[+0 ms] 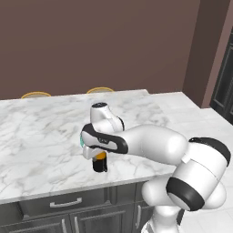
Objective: Pick the mug and mug and place them in the sink. Then turn on the water.
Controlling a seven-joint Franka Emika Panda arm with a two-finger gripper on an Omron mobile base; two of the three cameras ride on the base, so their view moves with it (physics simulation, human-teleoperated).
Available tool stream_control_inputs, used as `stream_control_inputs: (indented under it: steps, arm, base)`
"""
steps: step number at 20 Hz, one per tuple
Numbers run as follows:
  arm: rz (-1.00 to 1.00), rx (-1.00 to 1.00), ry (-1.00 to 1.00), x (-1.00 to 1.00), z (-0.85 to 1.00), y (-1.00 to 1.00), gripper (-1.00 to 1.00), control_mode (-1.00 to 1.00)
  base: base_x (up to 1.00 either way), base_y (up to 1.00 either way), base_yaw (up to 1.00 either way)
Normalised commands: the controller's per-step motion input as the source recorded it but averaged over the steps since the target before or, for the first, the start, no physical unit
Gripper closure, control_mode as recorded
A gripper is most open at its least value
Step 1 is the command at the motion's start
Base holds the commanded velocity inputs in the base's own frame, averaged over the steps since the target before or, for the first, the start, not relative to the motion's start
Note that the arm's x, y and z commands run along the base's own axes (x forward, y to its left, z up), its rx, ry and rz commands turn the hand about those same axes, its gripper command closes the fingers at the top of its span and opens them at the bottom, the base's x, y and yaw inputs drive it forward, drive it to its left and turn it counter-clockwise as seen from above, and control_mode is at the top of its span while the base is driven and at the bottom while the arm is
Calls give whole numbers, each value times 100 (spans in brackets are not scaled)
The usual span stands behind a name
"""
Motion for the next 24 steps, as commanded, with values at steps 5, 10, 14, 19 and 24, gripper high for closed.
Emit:
stream_control_inputs:
  steps: [5, 10, 14, 19, 24]
  arm:
    - [0, 0, 0, 0, -6, 0, -100, -100]
    - [0, 0, 0, 0, -5, 0, -100, -100]
    - [0, 0, 0, 0, -8, 0, -100, -100]
    - [0, 0, 0, 0, -11, 0, -100, -100]
    - [0, 0, 0, 0, -11, 0, -100, -100]
  base:
    - [0, 0, 0]
    - [0, 0, 0]
    - [0, 0, 0]
    - [0, 0, 0]
    - [0, 0, 0]
